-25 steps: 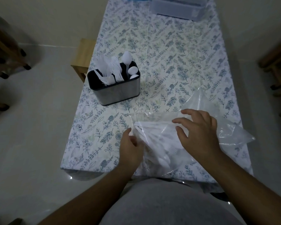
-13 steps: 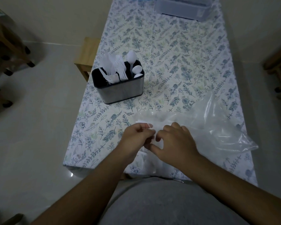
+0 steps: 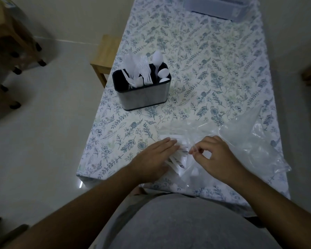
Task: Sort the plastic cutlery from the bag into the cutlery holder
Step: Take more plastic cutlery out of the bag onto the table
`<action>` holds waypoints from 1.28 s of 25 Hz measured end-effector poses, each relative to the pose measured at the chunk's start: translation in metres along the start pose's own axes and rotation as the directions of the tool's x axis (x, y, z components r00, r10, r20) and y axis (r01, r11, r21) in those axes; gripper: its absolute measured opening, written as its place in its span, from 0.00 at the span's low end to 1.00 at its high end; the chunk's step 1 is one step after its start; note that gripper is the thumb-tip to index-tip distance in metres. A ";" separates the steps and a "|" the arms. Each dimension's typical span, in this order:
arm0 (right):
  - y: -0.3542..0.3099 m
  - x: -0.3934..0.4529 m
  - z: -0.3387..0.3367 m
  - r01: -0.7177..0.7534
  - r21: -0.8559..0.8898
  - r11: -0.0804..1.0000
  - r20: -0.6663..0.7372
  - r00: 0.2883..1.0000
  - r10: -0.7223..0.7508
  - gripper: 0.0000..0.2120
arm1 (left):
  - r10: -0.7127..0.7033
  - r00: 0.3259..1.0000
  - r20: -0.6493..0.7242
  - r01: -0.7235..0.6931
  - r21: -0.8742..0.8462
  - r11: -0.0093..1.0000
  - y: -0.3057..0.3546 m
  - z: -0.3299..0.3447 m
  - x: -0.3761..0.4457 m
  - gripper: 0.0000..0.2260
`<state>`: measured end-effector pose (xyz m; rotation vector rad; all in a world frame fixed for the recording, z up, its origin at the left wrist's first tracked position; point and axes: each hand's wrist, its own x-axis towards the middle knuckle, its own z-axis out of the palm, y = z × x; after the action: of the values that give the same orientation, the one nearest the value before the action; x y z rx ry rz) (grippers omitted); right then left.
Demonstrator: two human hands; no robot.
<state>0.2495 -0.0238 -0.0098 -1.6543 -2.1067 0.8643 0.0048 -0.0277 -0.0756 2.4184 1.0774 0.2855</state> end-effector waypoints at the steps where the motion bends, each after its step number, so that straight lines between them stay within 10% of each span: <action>1: 0.000 0.000 -0.001 0.007 0.007 1.000 -0.003 1.000 -0.007 0.05 | 0.016 0.999 0.048 -0.018 0.037 0.999 -0.001 -0.001 0.008 0.40; 10: -0.004 -0.004 -0.002 -0.057 0.063 0.996 -0.028 0.998 0.059 0.04 | -0.282 0.921 0.268 0.198 0.301 0.933 0.028 0.010 0.052 0.40; 16: -0.011 -0.006 -0.006 -0.155 0.132 0.979 -0.073 0.984 0.165 0.06 | -0.305 0.948 0.091 0.281 0.209 0.937 0.040 0.013 0.057 0.32; 22: -0.018 -0.003 -0.012 -0.231 0.220 0.948 -0.145 0.953 0.266 0.07 | -0.304 0.944 0.131 0.226 0.415 0.881 0.044 0.009 0.075 0.25; 32: -0.017 -0.007 -0.018 -0.277 0.274 0.921 -0.221 0.914 0.341 0.07 | -0.371 0.899 0.231 0.303 0.284 0.910 0.049 0.006 0.096 0.14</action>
<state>0.2490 -0.0281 0.0154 -1.8833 -1.5220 0.8878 0.1026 0.0131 -0.0565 2.3201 1.4368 -0.3170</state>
